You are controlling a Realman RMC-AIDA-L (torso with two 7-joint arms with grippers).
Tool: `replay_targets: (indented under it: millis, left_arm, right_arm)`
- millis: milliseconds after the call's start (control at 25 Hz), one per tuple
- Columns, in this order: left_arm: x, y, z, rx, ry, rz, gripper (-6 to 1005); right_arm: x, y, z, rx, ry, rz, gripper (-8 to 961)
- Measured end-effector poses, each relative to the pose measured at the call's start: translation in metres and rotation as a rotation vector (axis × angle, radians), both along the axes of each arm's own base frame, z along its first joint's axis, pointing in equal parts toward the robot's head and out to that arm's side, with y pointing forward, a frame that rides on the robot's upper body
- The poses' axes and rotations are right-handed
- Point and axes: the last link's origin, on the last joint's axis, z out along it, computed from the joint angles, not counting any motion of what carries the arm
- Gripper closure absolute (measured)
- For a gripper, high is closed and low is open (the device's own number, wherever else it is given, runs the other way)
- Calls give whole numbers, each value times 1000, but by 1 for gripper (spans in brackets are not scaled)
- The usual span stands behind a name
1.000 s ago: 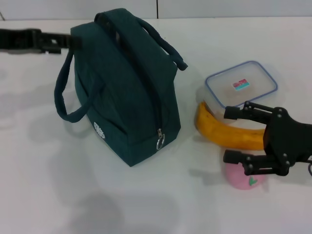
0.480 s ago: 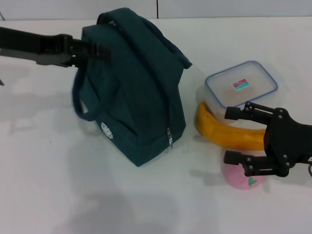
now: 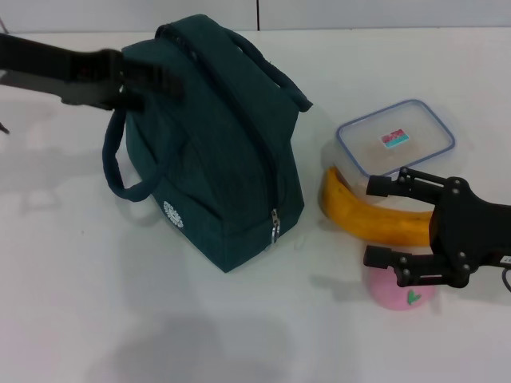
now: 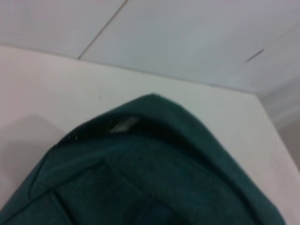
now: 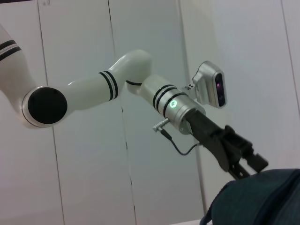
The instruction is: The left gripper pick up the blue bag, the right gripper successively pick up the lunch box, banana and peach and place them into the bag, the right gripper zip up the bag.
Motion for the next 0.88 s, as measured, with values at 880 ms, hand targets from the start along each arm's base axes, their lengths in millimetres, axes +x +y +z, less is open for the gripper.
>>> replay_targets:
  millis: [880]
  left_arm:
    - [-7, 8, -30, -43, 189, 33, 245]
  right_arm:
    - [-1, 3, 1, 20, 1, 8, 85]
